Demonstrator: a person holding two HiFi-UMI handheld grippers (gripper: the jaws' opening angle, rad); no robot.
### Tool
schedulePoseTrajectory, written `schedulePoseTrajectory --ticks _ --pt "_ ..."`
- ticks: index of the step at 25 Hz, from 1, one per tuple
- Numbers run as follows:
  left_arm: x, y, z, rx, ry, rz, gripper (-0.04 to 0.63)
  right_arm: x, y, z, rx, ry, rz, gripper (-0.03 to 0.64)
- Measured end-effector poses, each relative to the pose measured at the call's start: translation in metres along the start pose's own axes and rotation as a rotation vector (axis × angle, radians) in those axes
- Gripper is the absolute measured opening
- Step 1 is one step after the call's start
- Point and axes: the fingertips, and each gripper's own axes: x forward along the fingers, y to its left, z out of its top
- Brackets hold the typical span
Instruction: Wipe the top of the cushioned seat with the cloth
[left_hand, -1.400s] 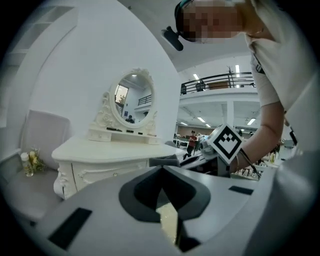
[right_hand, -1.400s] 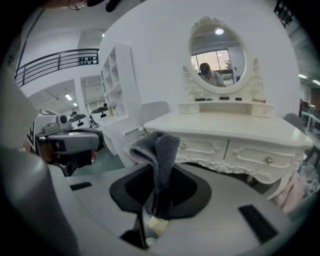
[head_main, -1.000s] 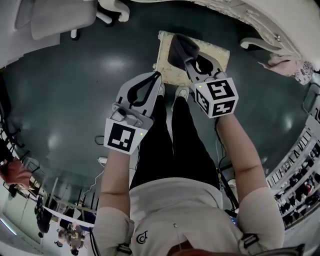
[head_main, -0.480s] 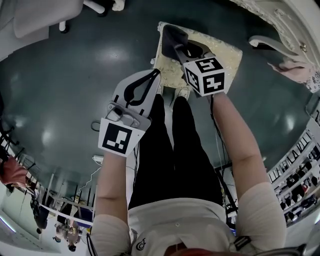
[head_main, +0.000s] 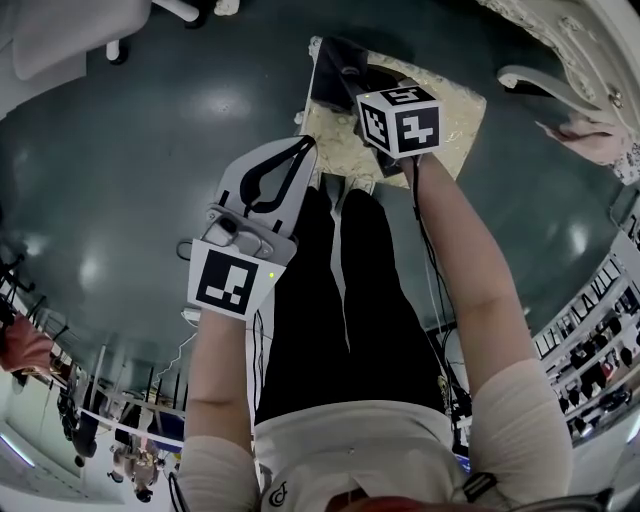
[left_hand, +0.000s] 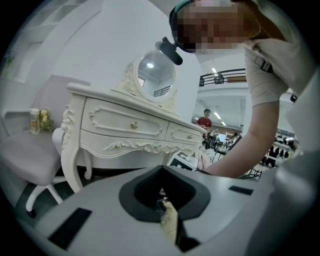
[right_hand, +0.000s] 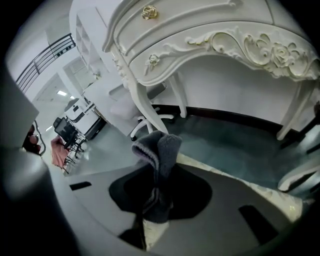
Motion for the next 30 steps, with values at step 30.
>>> schedulePoseTrajectory --ticks 30 --pt "0.066 -0.074 -0.001 0.068 0.089 -0.110 0.014 -0.081 -0.119 -0.054 0.072 0.072 -0.183 0.083"
